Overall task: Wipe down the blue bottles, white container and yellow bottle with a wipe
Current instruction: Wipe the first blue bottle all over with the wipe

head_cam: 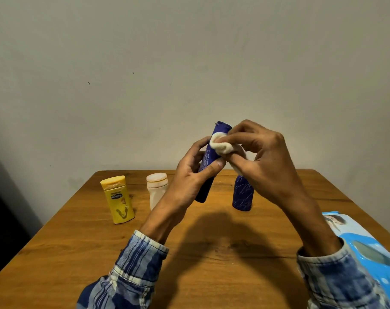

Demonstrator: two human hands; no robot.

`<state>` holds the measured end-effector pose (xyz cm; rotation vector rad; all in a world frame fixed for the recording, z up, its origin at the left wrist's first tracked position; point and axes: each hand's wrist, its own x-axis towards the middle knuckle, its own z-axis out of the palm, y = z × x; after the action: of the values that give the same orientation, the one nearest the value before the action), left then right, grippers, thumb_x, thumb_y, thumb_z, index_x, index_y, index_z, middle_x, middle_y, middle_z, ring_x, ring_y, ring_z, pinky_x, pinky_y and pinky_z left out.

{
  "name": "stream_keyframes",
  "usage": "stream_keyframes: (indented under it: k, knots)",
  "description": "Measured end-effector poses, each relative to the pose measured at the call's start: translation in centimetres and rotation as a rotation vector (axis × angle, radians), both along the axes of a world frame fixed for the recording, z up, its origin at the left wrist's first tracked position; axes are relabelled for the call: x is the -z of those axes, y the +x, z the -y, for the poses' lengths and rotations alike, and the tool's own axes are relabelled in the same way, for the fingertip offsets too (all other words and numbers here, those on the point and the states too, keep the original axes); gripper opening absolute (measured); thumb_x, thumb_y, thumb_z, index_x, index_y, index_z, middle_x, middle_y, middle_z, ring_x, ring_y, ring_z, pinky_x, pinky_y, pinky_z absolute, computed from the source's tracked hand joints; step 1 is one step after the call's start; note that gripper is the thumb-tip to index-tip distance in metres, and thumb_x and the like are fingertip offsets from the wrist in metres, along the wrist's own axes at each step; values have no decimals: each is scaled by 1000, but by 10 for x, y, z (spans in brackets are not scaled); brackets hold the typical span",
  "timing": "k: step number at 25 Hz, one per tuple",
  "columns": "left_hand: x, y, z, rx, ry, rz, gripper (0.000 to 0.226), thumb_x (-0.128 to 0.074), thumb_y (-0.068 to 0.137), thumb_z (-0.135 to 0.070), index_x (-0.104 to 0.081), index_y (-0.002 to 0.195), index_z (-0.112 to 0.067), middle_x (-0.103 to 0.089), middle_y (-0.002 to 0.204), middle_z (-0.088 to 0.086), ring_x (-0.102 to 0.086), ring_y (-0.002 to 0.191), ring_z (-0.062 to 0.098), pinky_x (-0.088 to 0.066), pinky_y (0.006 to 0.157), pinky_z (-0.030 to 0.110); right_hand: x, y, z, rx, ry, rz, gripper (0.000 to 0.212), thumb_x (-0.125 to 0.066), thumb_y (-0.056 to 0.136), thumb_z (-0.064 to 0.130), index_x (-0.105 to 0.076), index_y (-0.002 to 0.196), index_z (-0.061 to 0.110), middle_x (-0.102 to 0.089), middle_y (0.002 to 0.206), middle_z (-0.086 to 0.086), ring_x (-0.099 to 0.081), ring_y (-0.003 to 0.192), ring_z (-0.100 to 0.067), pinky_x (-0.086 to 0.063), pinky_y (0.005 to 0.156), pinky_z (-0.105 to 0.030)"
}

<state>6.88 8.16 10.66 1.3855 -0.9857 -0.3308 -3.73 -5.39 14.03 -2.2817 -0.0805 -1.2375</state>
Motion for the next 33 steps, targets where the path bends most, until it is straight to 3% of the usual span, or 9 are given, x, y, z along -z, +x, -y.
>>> stream_keyframes:
  k: [4,8,11,16,19,21,25,29,33]
  knots:
    - [0,-4,3,-1,27,46,63,-69,87,-37,-46,145,-38,-57,131,-5,-62,114,10,-55,82,16,-3,-3,4,112,7,112,21,-72,93,16,-75,113,19,-64,97,-1,-61,90,-8,-53,69,-23]
    - [3,-1,3,-7,6,68,57,-69,95,-21,-47,145,-33,-59,131,1,-63,113,10,-55,85,18,0,0,-1,80,-100,-51,21,-74,91,14,-76,112,18,-61,96,0,-58,87,-7,-44,70,-11]
    - [1,-4,4,-15,19,67,54,-69,93,-27,-47,141,-38,-56,131,-2,-62,110,3,-54,82,14,-1,0,-1,165,-7,112,19,-73,92,13,-77,111,15,-62,95,-1,-57,86,-1,-43,70,-5]
    - [3,-1,3,-28,-11,48,59,-68,87,-34,-45,142,-33,-59,132,3,-63,115,13,-54,86,16,-1,-2,1,-13,5,-134,17,-75,89,17,-78,105,21,-64,96,7,-61,91,-4,-48,72,-14]
    - [1,-2,4,-68,-13,21,51,-65,93,-33,-44,139,-36,-59,122,3,-64,104,16,-53,79,13,-5,-7,16,185,162,60,18,-76,89,18,-77,107,19,-67,97,7,-62,89,2,-48,69,-9]
    - [2,-1,5,-71,-4,24,49,-62,97,-32,-43,141,-35,-60,120,3,-64,97,12,-53,77,14,-7,-12,18,170,232,136,20,-76,88,20,-76,108,17,-68,100,5,-63,92,2,-51,70,-10]
    - [4,0,3,18,2,69,49,-59,100,-36,-42,146,-32,-61,124,7,-65,94,10,-55,82,23,-4,-2,-2,0,64,104,20,-74,90,12,-75,110,17,-66,102,0,-64,96,-9,-52,72,-13]
    - [3,-3,6,61,-22,34,52,-53,97,-40,-44,147,-30,-65,120,8,-66,91,14,-56,79,27,-5,-3,7,40,116,125,19,-74,91,15,-75,109,19,-68,103,3,-65,98,-9,-57,75,-23]
    - [4,-1,6,110,-74,-11,50,-41,102,-40,-45,147,-19,-64,122,15,-66,92,24,-57,78,35,-2,-1,0,-85,84,47,21,-74,88,6,-76,107,15,-69,104,3,-67,99,-10,-57,78,-20]
